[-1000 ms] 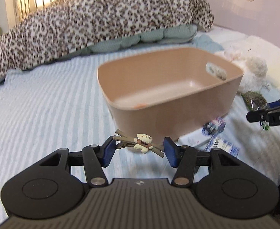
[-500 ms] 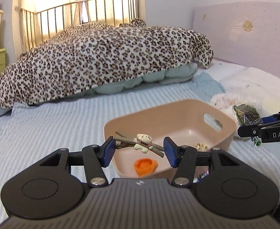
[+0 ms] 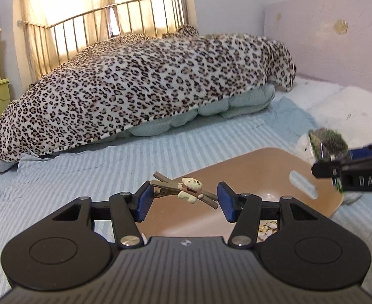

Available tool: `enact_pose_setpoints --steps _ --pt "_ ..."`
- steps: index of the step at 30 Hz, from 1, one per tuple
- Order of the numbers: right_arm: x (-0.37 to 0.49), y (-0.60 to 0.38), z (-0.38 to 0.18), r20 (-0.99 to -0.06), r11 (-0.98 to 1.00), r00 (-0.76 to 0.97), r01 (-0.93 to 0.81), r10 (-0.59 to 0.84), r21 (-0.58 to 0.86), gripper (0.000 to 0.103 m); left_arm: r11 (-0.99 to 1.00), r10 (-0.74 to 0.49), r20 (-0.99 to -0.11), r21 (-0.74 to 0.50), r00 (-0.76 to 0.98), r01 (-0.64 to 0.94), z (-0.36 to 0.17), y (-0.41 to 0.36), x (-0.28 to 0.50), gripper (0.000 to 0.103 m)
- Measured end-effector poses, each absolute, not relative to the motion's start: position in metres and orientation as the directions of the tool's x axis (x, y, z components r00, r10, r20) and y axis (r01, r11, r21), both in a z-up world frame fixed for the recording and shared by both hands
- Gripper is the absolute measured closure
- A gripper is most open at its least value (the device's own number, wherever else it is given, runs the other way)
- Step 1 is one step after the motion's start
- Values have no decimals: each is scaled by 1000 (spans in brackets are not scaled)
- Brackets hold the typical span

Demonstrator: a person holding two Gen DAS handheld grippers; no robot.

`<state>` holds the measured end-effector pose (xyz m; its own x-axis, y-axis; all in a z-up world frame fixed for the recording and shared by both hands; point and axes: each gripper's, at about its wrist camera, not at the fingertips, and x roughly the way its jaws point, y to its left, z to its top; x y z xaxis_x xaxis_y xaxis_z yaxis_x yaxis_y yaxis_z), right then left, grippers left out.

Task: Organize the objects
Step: 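Lift the keys with the left tool and the tea bag with the right tool into the basket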

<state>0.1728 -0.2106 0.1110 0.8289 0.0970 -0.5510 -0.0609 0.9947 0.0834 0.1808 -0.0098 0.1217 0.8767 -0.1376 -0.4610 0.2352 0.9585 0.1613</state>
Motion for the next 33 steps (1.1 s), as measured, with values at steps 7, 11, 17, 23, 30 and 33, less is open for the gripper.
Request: enact_pose_setpoints --steps 7,11,17,23,30,33 --pt "205 -208 94 -582 998 812 -34 53 43 60 956 -85 -550 190 831 224 91 -24 215 47" --pt "216 -205 77 -625 999 780 -44 41 11 60 953 -57 -603 204 795 223 74 -27 227 47" --pt "227 -199 51 -698 997 715 -74 39 -20 60 951 -14 -679 218 734 220 50 -27 239 46" --pt "223 -184 36 -713 987 701 -120 5 -111 60 949 -2 -706 223 708 225 44 -27 242 46" --pt "215 -179 40 -704 985 710 -136 22 -107 36 952 -17 -700 207 714 225 57 -24 234 37" --pt "208 -182 51 -687 988 726 -130 36 -87 27 956 -18 -680 203 733 211 68 -21 227 26"
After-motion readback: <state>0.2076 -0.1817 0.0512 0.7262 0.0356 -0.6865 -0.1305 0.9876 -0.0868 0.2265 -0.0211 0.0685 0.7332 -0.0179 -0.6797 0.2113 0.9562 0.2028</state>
